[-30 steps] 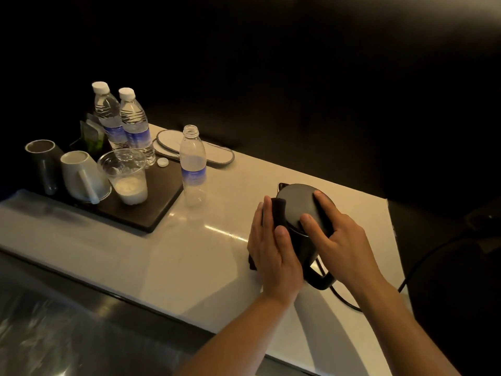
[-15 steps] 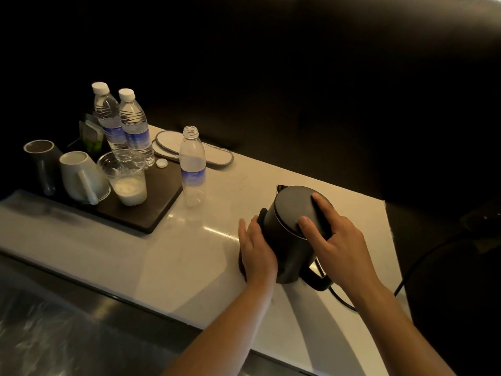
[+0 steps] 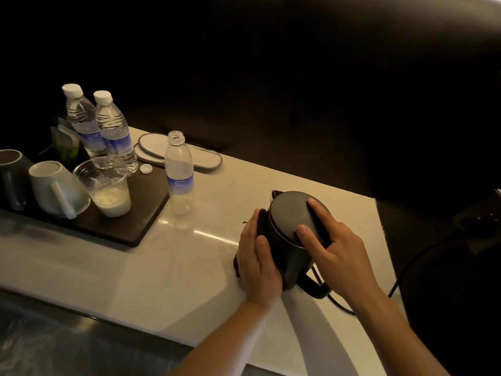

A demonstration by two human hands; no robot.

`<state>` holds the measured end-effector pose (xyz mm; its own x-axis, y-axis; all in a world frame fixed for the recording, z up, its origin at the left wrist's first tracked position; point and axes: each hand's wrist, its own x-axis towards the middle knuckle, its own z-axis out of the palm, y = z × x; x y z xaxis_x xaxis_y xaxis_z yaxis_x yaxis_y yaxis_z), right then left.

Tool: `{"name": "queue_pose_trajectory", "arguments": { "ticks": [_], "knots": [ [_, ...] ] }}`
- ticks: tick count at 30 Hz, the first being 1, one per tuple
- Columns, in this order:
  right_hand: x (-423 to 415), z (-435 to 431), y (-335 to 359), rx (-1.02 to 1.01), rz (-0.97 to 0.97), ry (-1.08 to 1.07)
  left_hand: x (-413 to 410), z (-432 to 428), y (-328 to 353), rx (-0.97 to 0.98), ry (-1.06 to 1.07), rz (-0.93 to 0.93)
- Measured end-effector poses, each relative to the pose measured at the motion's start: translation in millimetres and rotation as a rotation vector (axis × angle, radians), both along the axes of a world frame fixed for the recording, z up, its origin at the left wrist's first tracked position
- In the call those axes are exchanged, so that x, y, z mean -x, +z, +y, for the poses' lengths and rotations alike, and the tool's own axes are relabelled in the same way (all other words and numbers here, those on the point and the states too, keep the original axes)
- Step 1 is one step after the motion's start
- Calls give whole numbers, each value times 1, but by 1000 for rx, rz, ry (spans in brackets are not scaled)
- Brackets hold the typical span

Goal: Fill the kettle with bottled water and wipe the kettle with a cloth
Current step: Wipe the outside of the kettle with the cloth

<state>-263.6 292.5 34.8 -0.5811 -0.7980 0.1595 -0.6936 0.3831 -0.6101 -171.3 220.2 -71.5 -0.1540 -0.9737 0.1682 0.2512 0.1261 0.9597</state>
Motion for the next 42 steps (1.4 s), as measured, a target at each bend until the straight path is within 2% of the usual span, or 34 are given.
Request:
{"name": "queue_pose_trajectory", "arguments": {
  "ticks": [3,9,13,16,18,23,27,31,34,37,40,42],
  "knots": [
    [1,1,1,4,-31,9,-7,-11,-1,-100,-119,25],
    [3,3,5,20,-147,65,-12,-50,11,-264,-362,-57],
    [12,2,12,-9,-218,116,-6,-20,32,-239,-263,8],
    [18,2,16,-39,-249,152,-2,1,33,-109,-118,23],
    [21,1,17,-64,-270,159,-2,-3,27,-87,-124,28],
    [31,0,15,-81,-297,180,-10,-41,18,-166,-372,-7],
    [34,-1,16,-97,-342,202,-12,-72,16,-382,-604,-11],
    [35,-3,15,-101,-340,182,-10,-85,23,-534,-692,-57],
    [34,-3,15,-91,-348,174,-15,-70,37,-487,-643,7],
    [34,-5,16,-87,-349,182,-19,-35,35,-313,-529,128],
    [35,-4,17,-80,-361,185,-14,-29,20,-187,-437,92],
    [37,-4,16,-72,-378,171,-14,-44,20,-186,-487,54]
  ]
}}
